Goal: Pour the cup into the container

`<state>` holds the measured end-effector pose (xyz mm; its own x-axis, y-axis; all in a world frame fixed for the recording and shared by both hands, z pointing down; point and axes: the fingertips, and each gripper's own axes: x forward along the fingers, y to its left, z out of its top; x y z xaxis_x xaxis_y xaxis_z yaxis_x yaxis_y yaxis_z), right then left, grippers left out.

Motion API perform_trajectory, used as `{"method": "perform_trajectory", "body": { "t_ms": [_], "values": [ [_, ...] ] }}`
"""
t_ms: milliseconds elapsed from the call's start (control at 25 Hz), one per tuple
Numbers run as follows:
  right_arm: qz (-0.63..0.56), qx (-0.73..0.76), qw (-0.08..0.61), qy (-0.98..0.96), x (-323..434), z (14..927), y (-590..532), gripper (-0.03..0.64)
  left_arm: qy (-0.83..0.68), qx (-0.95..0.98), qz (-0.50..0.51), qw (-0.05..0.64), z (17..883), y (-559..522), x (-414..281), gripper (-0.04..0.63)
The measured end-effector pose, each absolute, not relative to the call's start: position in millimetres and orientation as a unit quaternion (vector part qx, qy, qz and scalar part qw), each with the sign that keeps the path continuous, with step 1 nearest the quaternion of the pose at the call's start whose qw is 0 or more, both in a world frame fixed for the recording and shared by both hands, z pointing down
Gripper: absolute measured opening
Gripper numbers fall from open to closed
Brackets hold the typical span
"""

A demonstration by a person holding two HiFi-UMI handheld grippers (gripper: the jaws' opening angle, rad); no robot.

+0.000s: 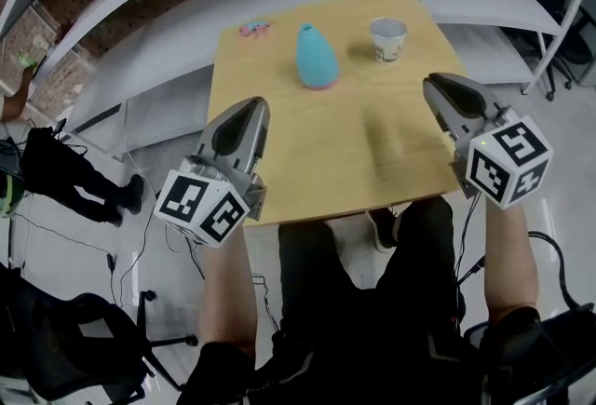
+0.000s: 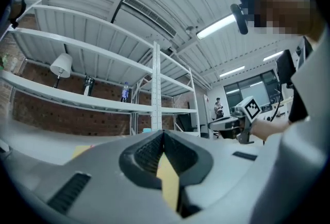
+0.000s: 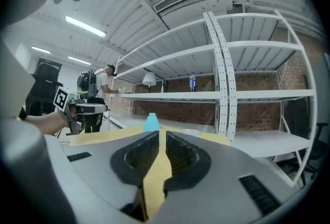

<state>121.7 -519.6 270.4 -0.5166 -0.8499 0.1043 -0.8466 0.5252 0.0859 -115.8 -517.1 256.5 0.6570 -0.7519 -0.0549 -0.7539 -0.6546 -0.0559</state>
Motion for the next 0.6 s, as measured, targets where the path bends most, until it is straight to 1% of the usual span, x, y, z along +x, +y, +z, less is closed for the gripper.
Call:
{"method": "perform_trajectory", "body": {
  "t_ms": [280,600],
  "values": [
    [0.0,0.469,0.058,-0.881,121.8,284.7,-411.5,0.012,0.418,-0.908,0.009,0.008,278.5,-393.4,-95.3,0.0],
    [0.009,0.452,0.066,-0.889,131.9,305.2,-268.8,0.009,0.443,-0.896,0.01,-0.008,301.9,-248.8,-84.0,0.0]
  ]
}}
